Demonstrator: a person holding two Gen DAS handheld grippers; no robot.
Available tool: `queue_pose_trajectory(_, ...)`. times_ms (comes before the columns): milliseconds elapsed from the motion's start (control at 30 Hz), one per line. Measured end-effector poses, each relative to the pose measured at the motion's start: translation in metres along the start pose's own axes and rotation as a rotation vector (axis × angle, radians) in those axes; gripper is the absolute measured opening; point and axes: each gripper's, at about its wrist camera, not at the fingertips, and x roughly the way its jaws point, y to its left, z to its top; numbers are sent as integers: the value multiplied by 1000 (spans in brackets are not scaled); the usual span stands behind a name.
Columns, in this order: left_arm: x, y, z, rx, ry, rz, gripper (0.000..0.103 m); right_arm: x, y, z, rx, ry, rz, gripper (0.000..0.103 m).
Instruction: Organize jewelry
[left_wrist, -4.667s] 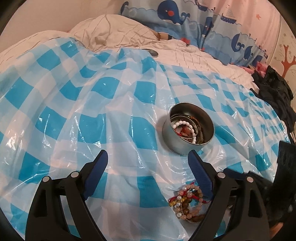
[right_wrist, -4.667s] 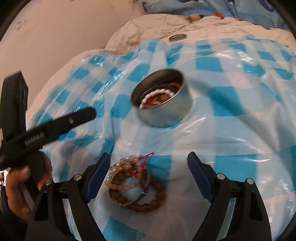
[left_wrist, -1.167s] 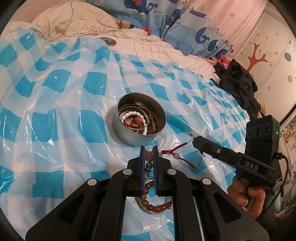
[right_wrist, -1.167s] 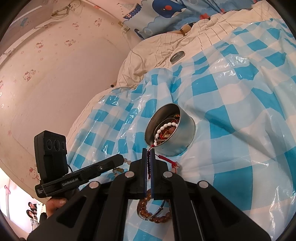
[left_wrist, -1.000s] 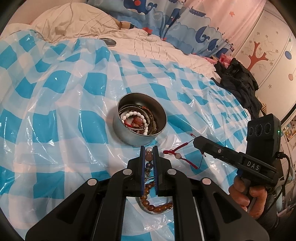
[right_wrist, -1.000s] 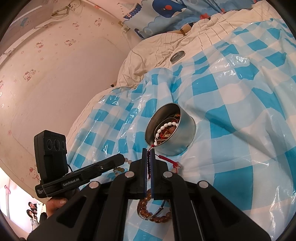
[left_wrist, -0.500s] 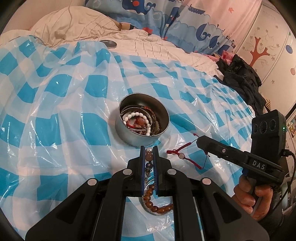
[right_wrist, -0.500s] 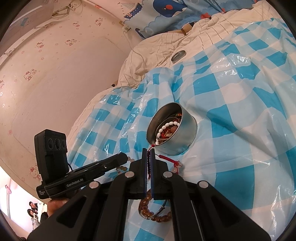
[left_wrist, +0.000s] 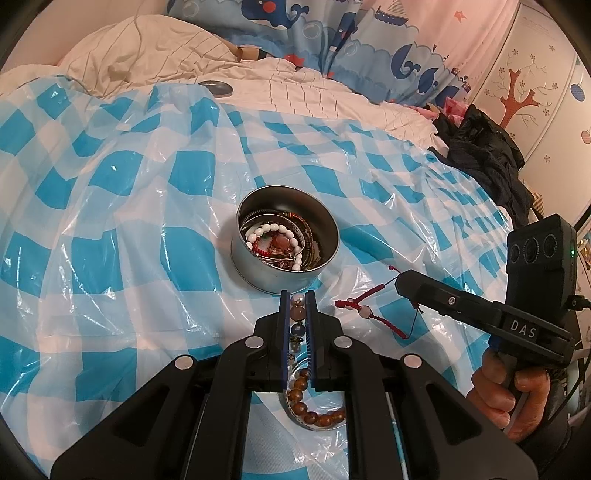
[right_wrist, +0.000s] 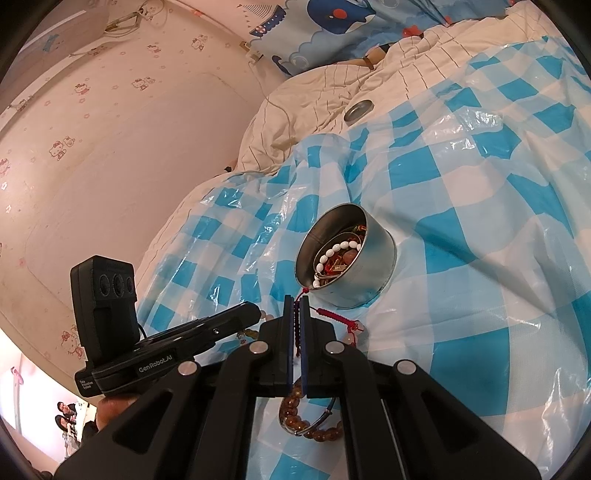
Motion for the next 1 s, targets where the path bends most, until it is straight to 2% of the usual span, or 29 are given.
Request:
queue_pose_trajectory(667,1,-2,1,2,-1,2,7,0,0,0,1,1,6,3)
queue_pose_trajectory(1000,-1,-15,7,48,-22,6,7,1,8,-7,-5,-11,1,3)
